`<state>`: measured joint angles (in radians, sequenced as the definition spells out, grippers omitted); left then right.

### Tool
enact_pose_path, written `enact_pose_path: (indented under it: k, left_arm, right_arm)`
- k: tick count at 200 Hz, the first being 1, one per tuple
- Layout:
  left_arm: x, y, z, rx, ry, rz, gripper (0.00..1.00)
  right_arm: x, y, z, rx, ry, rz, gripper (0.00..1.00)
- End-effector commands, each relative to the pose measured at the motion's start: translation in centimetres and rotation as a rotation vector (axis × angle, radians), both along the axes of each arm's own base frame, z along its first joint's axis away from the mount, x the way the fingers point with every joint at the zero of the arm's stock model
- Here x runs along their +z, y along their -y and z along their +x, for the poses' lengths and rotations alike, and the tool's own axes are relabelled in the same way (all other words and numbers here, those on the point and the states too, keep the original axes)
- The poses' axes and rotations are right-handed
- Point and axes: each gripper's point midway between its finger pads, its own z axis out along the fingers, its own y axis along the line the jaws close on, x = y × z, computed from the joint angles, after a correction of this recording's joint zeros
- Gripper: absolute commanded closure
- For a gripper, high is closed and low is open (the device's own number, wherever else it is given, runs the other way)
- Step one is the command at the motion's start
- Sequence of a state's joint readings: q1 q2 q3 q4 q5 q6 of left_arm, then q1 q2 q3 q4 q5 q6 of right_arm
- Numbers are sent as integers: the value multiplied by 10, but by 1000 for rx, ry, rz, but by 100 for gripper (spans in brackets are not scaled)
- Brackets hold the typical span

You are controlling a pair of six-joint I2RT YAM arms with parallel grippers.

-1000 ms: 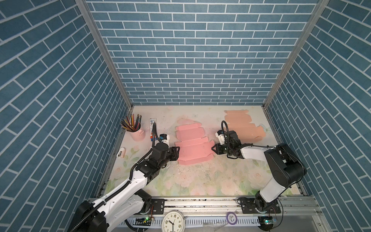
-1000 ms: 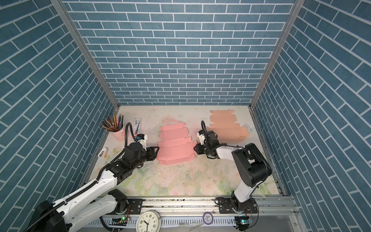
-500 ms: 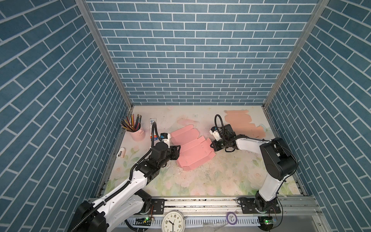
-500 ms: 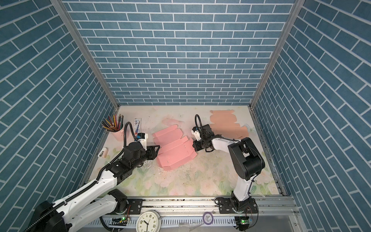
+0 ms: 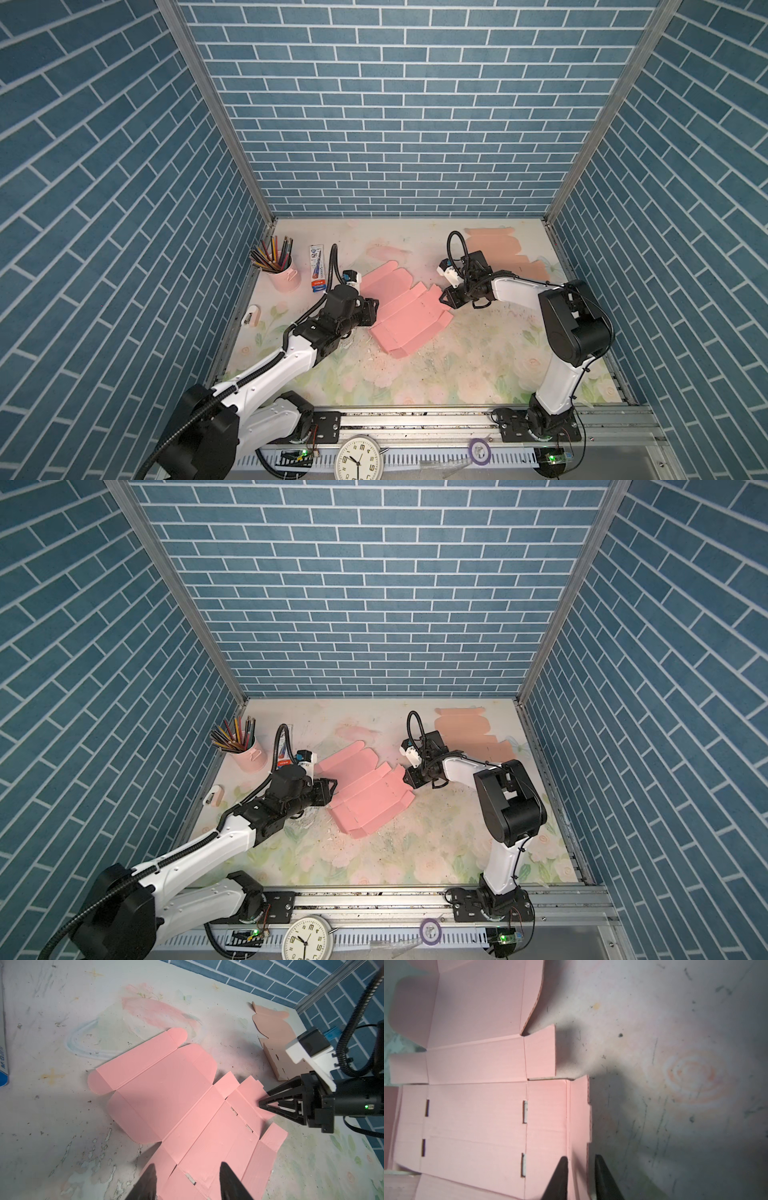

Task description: Fold the paper box

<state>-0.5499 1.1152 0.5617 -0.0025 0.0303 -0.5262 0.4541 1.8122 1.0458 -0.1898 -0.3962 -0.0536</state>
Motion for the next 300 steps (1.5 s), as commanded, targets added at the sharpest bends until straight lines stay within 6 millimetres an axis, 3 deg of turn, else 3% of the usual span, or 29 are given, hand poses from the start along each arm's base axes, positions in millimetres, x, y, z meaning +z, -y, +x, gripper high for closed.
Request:
enact_pose_path:
  k: [1, 32, 64, 100, 149, 202, 300]
  left_arm:
    - [-4, -9, 7, 23, -25, 44, 50]
    - [-13, -12, 21, 22, -65, 31, 50]
    - [-30, 0, 23, -10, -117, 0, 49]
    - [-51, 8, 8, -44, -166, 10, 49]
    - [-67, 8, -10, -64, -207, 11, 49]
    - [-70, 14, -26, -90, -218, 7, 48]
    - [-74, 37, -56, -137, -244, -54, 48]
  right_arm:
    - [27, 3, -2, -17, 58, 15, 56]
    - [58, 8, -15, -76, 110, 35, 38]
    - [87, 4, -55, -127, 121, 169, 34]
    - [77, 5, -102, -191, 11, 306, 34]
    - [47, 8, -134, -234, -99, 337, 33]
    - [29, 10, -143, -258, -148, 362, 27]
    - [7, 15, -133, -312, -135, 309, 27]
